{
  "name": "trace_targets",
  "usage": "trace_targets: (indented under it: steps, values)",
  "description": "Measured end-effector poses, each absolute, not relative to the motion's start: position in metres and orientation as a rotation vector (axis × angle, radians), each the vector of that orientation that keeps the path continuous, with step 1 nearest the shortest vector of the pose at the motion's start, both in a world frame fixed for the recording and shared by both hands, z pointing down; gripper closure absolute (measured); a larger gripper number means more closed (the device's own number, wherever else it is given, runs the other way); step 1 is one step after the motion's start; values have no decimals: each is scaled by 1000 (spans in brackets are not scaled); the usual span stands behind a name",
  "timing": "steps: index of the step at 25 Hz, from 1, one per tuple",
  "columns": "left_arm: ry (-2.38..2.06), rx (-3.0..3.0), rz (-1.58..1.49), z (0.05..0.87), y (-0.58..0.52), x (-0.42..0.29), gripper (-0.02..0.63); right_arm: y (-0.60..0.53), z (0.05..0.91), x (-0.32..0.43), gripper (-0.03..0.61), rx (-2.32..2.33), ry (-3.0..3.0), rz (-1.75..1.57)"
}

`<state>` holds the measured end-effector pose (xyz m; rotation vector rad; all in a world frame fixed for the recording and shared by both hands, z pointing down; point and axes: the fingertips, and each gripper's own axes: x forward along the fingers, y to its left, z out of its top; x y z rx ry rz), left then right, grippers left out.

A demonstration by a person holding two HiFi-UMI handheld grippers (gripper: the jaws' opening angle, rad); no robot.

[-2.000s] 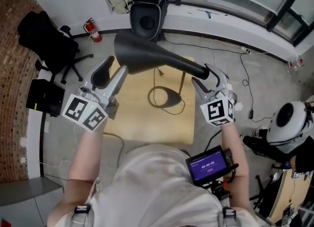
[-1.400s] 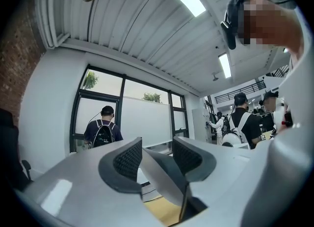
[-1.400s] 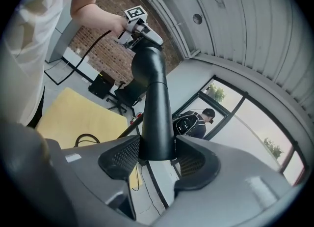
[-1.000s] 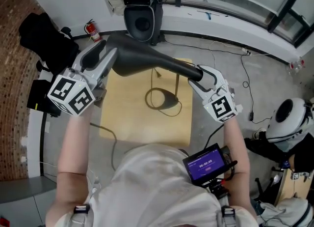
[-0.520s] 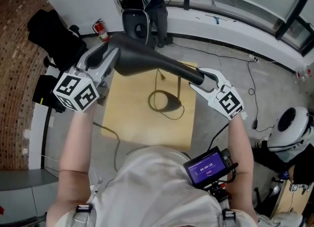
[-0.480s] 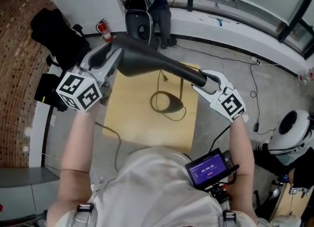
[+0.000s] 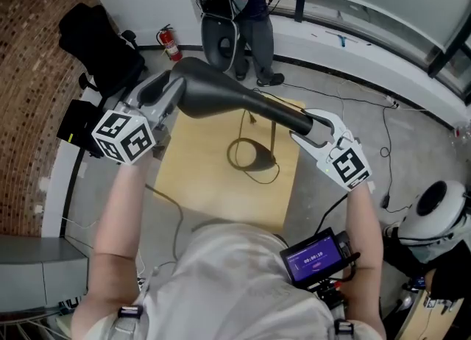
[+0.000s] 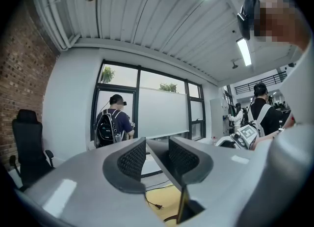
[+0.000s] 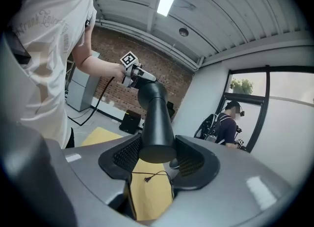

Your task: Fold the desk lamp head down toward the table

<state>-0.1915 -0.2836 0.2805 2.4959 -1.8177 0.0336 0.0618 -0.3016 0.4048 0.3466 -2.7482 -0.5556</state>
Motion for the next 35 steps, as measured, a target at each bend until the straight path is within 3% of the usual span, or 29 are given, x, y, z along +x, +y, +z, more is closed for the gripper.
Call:
trace_targets:
  steps: [35]
  values:
    - [-1727,2401,-89,340,-284,-203,465,-301,401,69,348,295,-2545,-583]
